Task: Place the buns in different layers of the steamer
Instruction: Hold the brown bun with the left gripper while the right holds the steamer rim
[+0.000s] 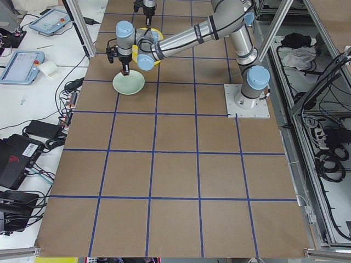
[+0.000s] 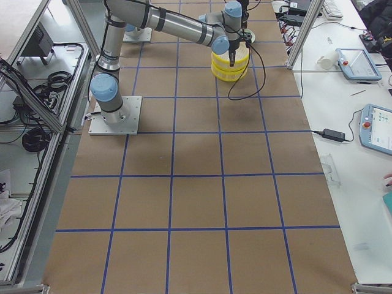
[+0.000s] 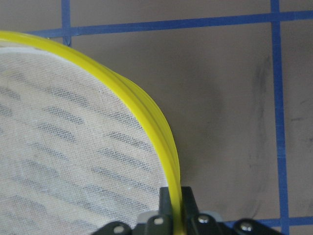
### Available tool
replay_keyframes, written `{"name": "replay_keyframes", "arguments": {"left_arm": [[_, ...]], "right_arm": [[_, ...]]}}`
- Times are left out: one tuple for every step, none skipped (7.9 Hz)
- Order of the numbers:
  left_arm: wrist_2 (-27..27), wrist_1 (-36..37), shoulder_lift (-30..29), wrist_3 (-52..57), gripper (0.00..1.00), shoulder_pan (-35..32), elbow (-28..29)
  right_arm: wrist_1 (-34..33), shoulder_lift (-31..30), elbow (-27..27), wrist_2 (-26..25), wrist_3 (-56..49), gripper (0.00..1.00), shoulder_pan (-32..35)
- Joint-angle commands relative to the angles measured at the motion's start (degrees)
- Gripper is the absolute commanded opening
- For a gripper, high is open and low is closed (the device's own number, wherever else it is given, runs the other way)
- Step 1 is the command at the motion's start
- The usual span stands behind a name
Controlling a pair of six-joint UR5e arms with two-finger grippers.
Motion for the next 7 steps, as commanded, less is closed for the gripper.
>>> {"name": "replay_keyframes", "arguments": {"left_arm": [[0.25,-0.45,0.24,0.00,0.05,0.00,-0.19],[0.34,-0.54,0.16,0.00,0.05,0.00,-0.45],[0.34,-0.54,0.42,0.00,0.05,0.00,-0.63],[0.34,-0.54,0.68,0.00,0.05,0.00,-0.63],[0.34,-1.24,1.29,-0.09,0.05,0.00,-0.80],[0.43,-2.38,1.82,-0.09,0.05,0.00,-1.07],[0.43,-2.65,2.00,-0.09,0.05,0.00,-1.07]], "right_arm": [[-0.45,0.48,0.00,-0.19,-0.03,0.00,-0.09],[-0.54,0.48,0.00,-0.28,-0.03,0.00,-0.09],[-0.63,0.48,0.00,-0.28,-0.03,0.00,-0.09],[-0.63,0.48,0.00,-0.37,-0.03,0.00,-0.09],[-0.63,0.57,0.00,-0.37,-0.03,0.00,-0.17],[-0.63,0.57,0.00,-0.37,-0.03,0.00,-0.26],[-0.63,0.57,0.00,-0.28,-0.03,0.00,-0.52]]}}
